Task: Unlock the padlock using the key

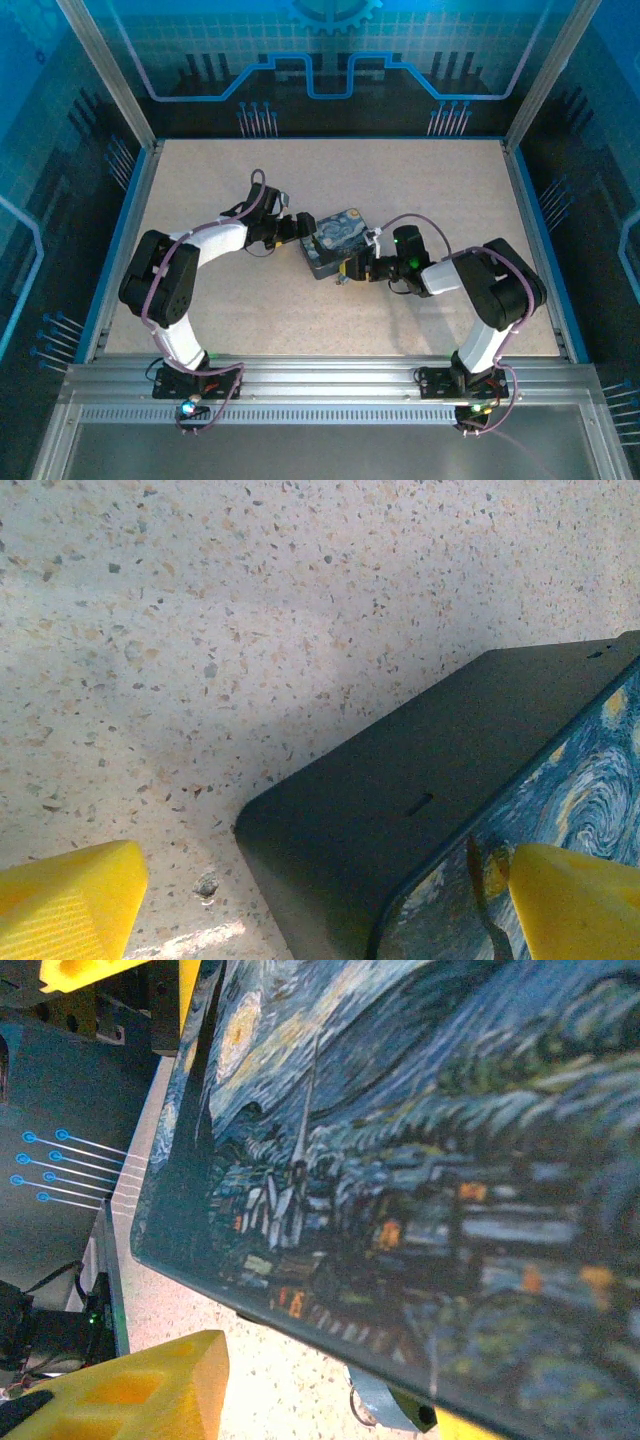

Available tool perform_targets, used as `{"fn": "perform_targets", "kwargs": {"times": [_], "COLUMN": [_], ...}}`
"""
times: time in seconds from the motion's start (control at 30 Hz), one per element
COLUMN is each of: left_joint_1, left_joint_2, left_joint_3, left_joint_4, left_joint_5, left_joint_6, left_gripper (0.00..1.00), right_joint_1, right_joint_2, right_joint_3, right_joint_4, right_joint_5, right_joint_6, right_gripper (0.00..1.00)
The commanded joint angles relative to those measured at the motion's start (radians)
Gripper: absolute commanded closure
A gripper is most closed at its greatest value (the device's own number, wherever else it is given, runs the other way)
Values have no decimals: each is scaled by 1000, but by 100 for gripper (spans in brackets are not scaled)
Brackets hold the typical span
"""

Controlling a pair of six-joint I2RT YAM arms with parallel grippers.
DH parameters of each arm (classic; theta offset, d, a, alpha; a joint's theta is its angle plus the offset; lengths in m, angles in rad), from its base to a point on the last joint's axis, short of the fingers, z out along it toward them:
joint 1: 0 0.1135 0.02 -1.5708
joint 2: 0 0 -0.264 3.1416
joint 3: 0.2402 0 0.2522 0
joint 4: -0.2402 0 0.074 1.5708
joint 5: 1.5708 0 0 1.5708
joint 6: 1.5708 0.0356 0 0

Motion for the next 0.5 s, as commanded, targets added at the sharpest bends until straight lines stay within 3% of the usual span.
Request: {"fn": "perform_targets", "kwargs": {"times": [0.0, 0.47], "left_joint_1": [6, 7], "left_joint_2": [-24, -27], "left_joint_3": [-5, -6], "left_joint_4": [-49, -50], "left_joint_5": [15, 15], "left_joint_6": [-19, -19], "left_gripper": [6, 6], "right_joint_1": [-13, -14], "right_joint_2": [27, 7], "right_joint_3": [-6, -58], "right_joint_4": [57, 166], "right_joint_5": [-27, -76], "right_joint_6": [14, 28], "right_gripper": [44, 51]}}
